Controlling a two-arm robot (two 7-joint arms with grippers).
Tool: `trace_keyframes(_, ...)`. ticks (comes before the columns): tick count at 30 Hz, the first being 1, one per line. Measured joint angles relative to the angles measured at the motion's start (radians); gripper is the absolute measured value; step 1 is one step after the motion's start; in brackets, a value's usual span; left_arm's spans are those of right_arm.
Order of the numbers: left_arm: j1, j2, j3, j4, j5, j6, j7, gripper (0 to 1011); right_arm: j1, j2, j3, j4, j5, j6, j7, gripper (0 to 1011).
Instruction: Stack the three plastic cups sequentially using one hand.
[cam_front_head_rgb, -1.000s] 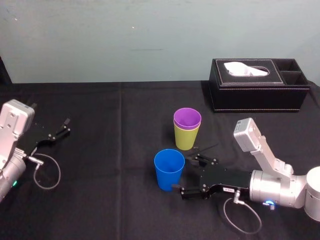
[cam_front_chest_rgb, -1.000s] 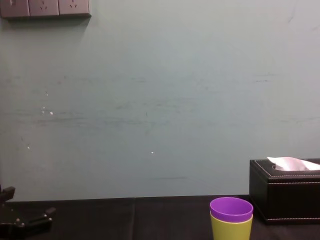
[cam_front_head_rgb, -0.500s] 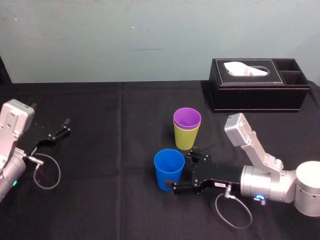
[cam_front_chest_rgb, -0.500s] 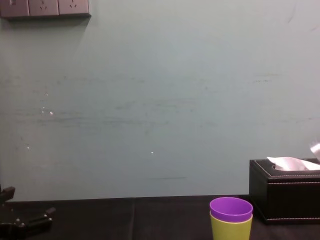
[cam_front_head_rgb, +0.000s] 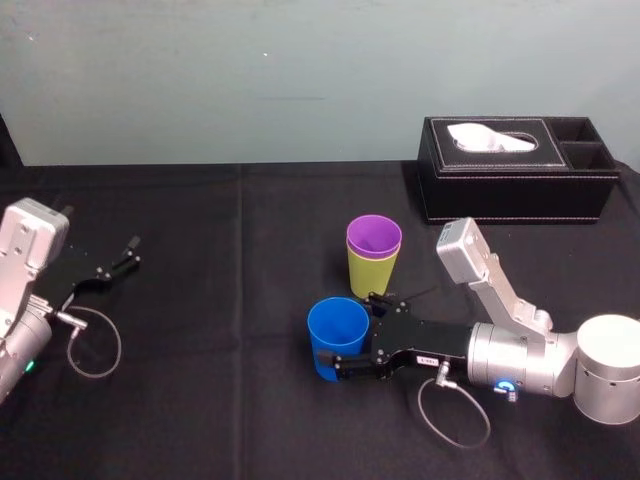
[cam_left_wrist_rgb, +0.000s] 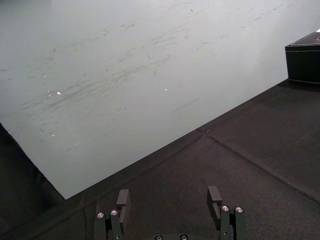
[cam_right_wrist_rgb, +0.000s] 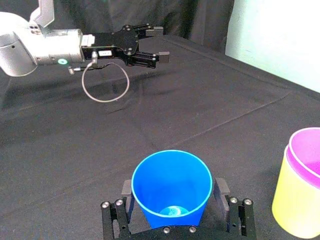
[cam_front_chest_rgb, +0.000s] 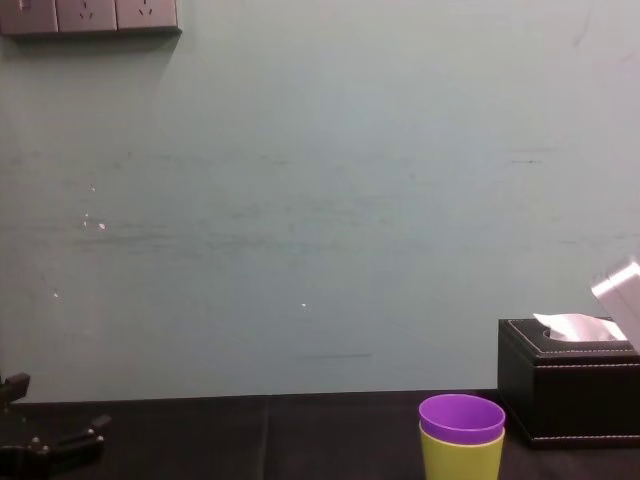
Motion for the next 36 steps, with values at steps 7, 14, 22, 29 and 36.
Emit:
trace_keyframes(7, 0.000, 0.000, 0.000, 0.000, 0.000, 0.000, 0.000, 1011, 0.000, 0.001, 0.000, 0.000, 0.000, 0.000, 0.001, 964)
trace_keyframes(14, 0.000, 0.000, 0.000, 0.000, 0.000, 0.000, 0.000, 1011, -0.001, 0.001, 0.000, -0.001, -0.001, 0.000, 0.001, 786)
trace_keyframes(22, 0.000, 0.000, 0.000, 0.000, 0.000, 0.000, 0.000, 1011, -0.001, 0.002, 0.001, -0.001, -0.001, 0.000, 0.001, 739)
trace_keyframes(29, 0.000, 0.000, 0.000, 0.000, 0.000, 0.000, 0.000, 1011, -0.002, 0.002, 0.002, -0.002, -0.002, 0.000, 0.001, 731)
trace_keyframes(36, 0.000, 0.000, 0.000, 0.000, 0.000, 0.000, 0.000, 1011, -0.005, 0.005, 0.002, -0.012, -0.007, 0.002, -0.010, 730)
